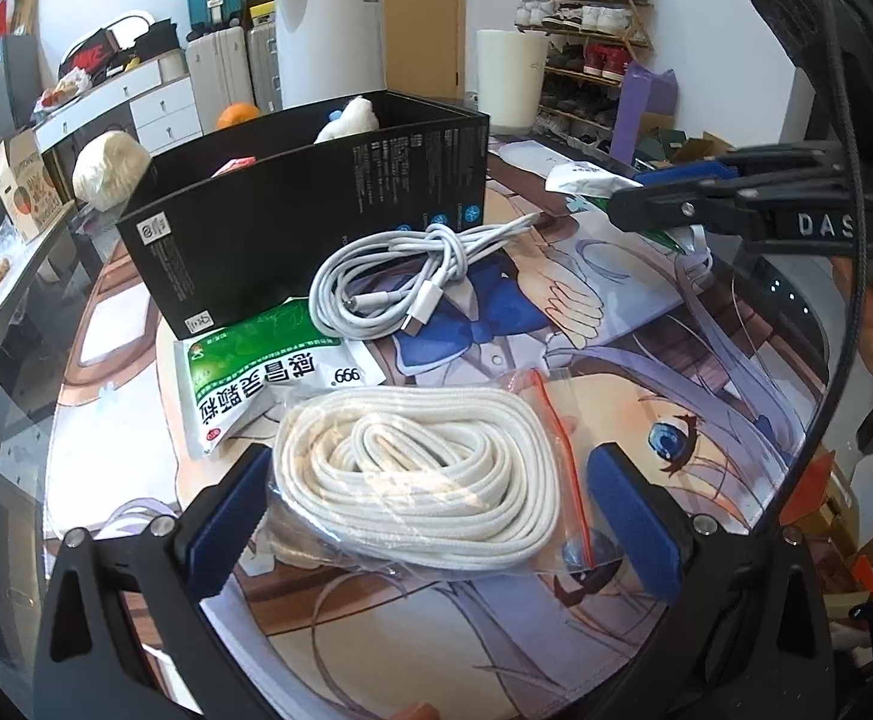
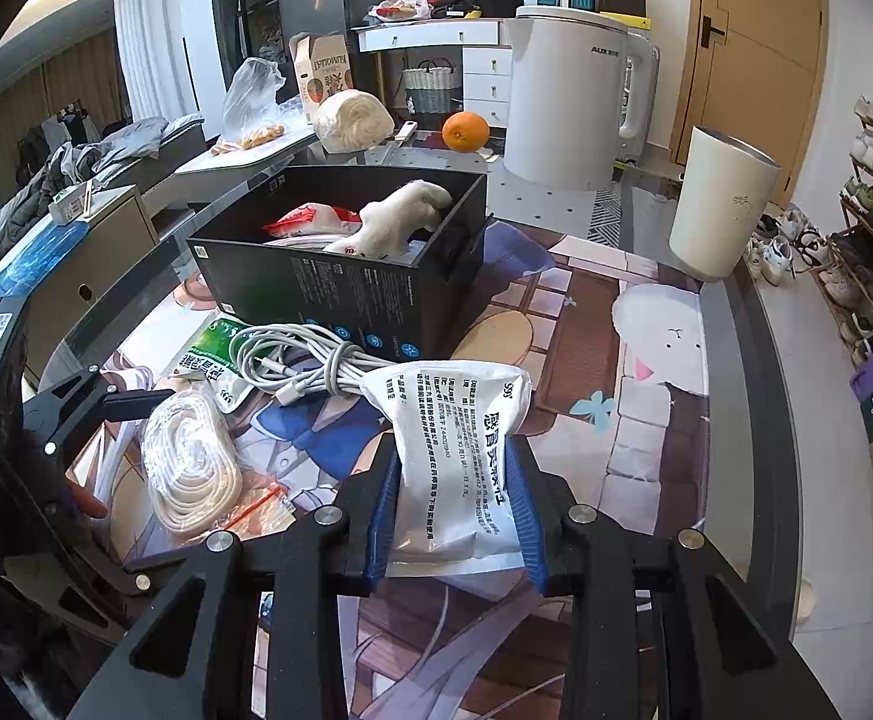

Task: Organize soft objects
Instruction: 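Grasp the clear bag of white rope with the left tool while the right tool holds the sachet, then lower the rope bag into the black box with the left tool while the right tool drops the sachet in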

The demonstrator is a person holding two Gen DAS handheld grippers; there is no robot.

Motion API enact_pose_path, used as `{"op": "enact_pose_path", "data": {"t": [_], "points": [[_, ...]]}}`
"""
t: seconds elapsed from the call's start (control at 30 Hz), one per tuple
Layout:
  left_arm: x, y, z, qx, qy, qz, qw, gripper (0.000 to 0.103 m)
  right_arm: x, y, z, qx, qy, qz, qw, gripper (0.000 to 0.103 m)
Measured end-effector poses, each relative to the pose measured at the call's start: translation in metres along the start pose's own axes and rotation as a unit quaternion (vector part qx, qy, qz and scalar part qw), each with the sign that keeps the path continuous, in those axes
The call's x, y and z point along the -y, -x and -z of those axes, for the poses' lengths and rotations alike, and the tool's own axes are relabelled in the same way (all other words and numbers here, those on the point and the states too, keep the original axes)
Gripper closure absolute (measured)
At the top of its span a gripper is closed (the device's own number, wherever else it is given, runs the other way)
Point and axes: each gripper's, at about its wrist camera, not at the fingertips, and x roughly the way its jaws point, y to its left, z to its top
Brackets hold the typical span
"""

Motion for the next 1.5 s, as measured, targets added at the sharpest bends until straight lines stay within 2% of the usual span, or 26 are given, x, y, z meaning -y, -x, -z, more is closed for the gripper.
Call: {"op": "enact_pose_path", "data": {"t": [0.17, 0.27, 0.33, 0.5, 0.7, 1.0, 1.2, 1.5], "points": [[-0.002, 0.000, 0.000, 0.007, 0.000, 0.000, 1.0000, 0.002, -0.001, 0.001, 0.000, 0.001, 0.000, 0.000, 1.000, 0.069], [-0.002, 0.003, 0.002, 0.011, -0.006, 0.005, 0.9999, 0.012, -0.001, 0.001, 0.000, 0.001, 0.001, 0.001, 1.000, 0.069], [-0.002, 0.006, 0.002, 0.014, -0.012, 0.011, 0.9998, 0.024, -0.001, 0.001, 0.000, 0.001, 0.001, 0.001, 1.000, 0.069], [-0.002, 0.010, 0.004, 0.019, -0.018, 0.017, 0.9995, 0.033, -0.002, 0.003, 0.000, 0.003, 0.003, 0.001, 1.000, 0.069], [-0.006, 0.019, 0.003, 0.033, -0.006, 0.022, 0.9992, 0.035, -0.002, 0.007, -0.003, 0.010, 0.003, 0.000, 1.000, 0.069], [-0.026, 0.039, -0.006, 0.072, 0.036, 0.025, 0.9964, 0.035, -0.003, 0.016, -0.006, 0.031, 0.001, -0.003, 1.000, 0.069], [-0.041, 0.053, -0.015, 0.101, 0.053, 0.012, 0.9934, 0.035, -0.008, 0.021, -0.010, 0.049, 0.000, -0.008, 0.999, 0.069], [-0.061, 0.065, -0.046, 0.137, 0.066, -0.016, 0.9882, 0.034, -0.026, 0.020, -0.028, 0.072, 0.006, -0.021, 0.997, 0.069]]}}
